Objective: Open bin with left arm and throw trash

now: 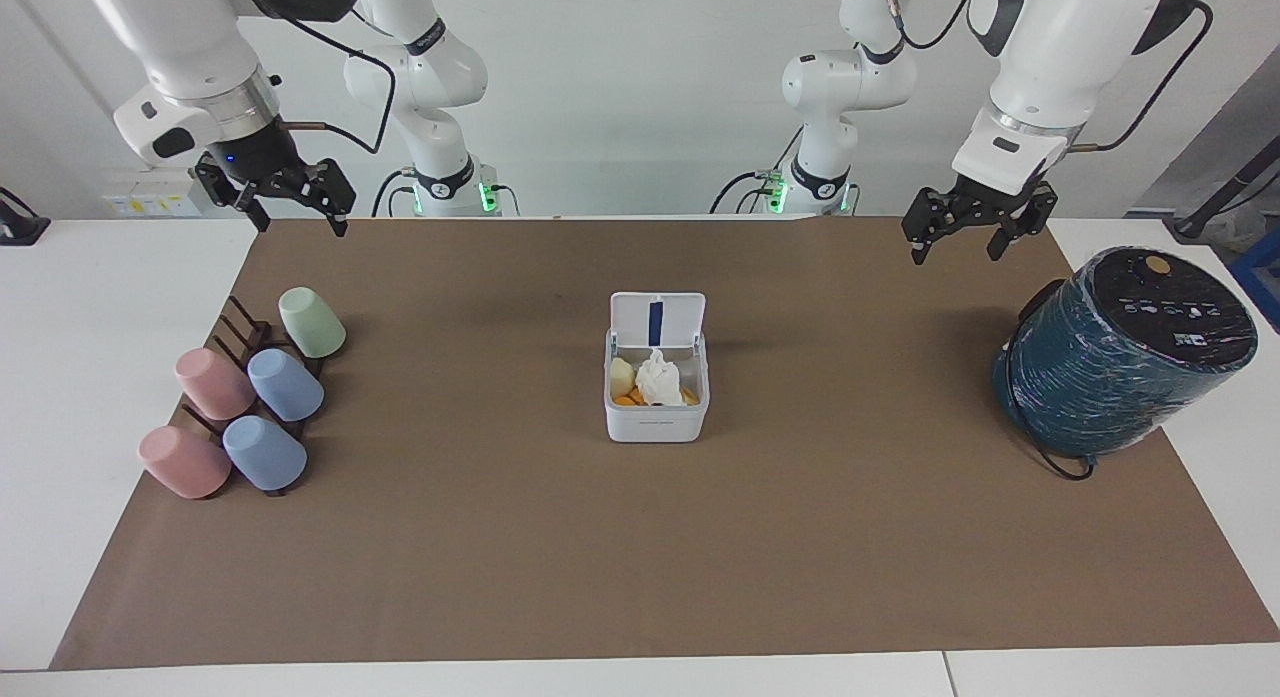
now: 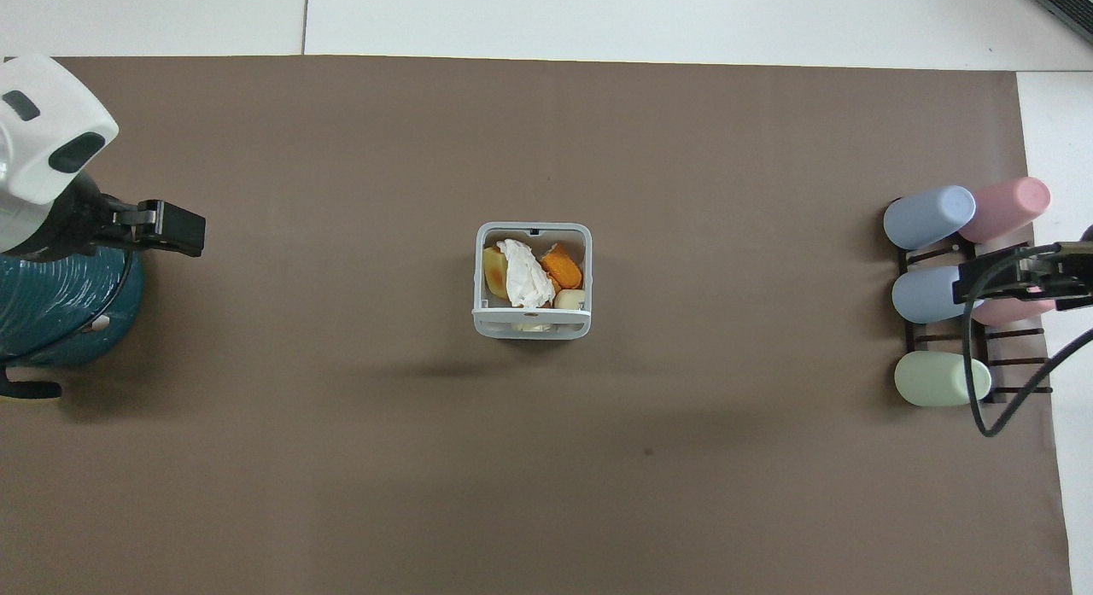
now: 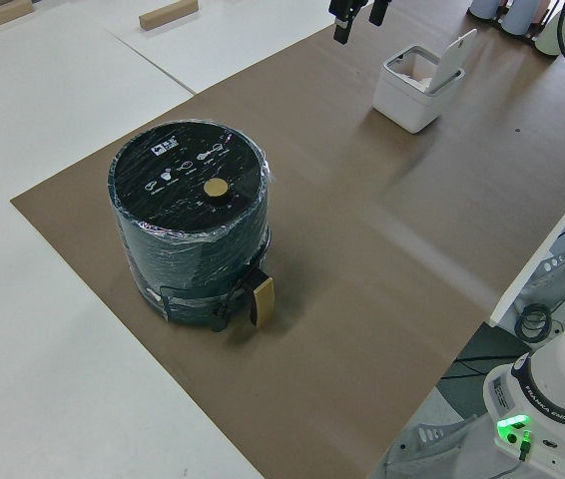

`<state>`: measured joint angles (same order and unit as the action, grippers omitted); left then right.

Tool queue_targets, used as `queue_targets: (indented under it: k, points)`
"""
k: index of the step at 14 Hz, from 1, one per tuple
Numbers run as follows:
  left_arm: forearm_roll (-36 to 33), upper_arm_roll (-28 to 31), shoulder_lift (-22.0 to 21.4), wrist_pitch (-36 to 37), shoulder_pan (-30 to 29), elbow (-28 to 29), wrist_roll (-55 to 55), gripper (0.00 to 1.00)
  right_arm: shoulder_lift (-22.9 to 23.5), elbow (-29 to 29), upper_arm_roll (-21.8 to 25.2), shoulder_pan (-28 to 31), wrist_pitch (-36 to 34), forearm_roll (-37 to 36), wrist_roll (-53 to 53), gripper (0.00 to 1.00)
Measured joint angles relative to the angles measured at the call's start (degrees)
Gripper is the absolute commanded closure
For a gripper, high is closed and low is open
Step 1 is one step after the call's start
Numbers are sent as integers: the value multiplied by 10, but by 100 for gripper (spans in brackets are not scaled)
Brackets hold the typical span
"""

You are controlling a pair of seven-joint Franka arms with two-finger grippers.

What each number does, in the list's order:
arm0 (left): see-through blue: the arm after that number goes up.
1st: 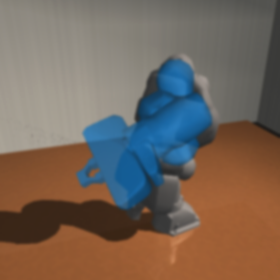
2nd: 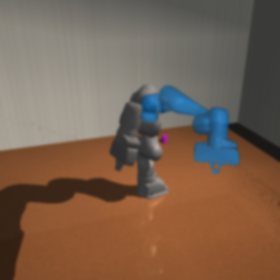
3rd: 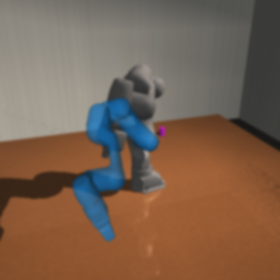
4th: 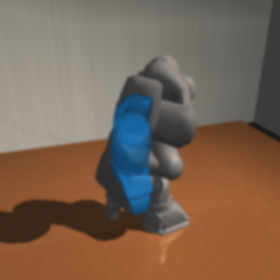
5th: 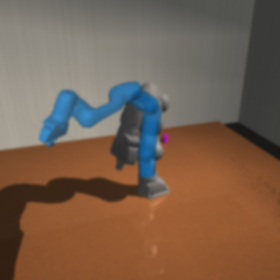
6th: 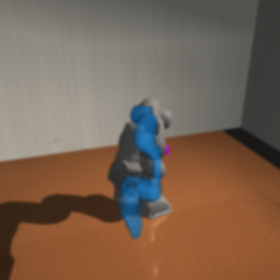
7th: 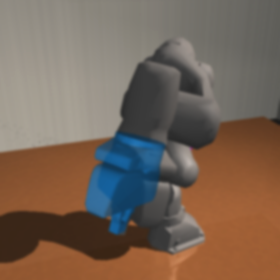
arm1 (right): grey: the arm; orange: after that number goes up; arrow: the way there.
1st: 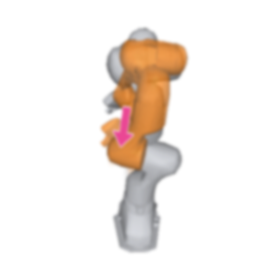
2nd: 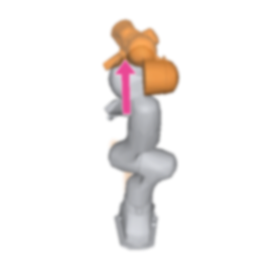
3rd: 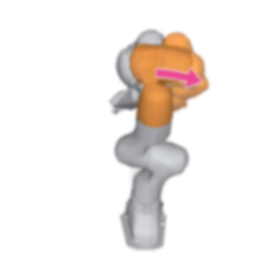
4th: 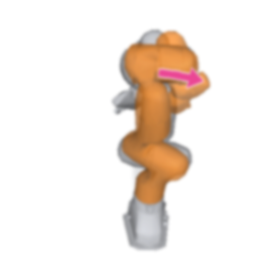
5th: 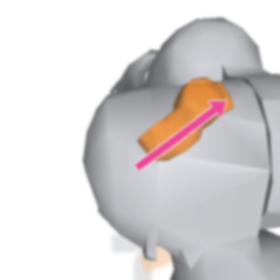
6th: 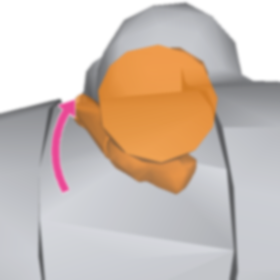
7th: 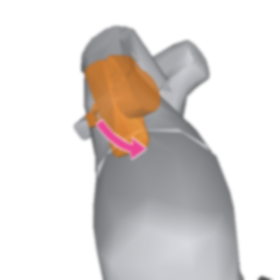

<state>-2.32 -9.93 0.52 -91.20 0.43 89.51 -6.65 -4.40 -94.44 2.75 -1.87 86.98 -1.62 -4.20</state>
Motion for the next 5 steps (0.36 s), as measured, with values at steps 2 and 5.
queue_targets:
  k: [2, 5]
  points:
    - [18, 0, 0, 0, 0, 0, 0, 0, 0, 0, 0, 0, 0, 0, 0, 0]
    - [20, 0, 0, 0, 0, 0, 0, 0, 0, 0, 0, 0, 0, 0, 0, 0]
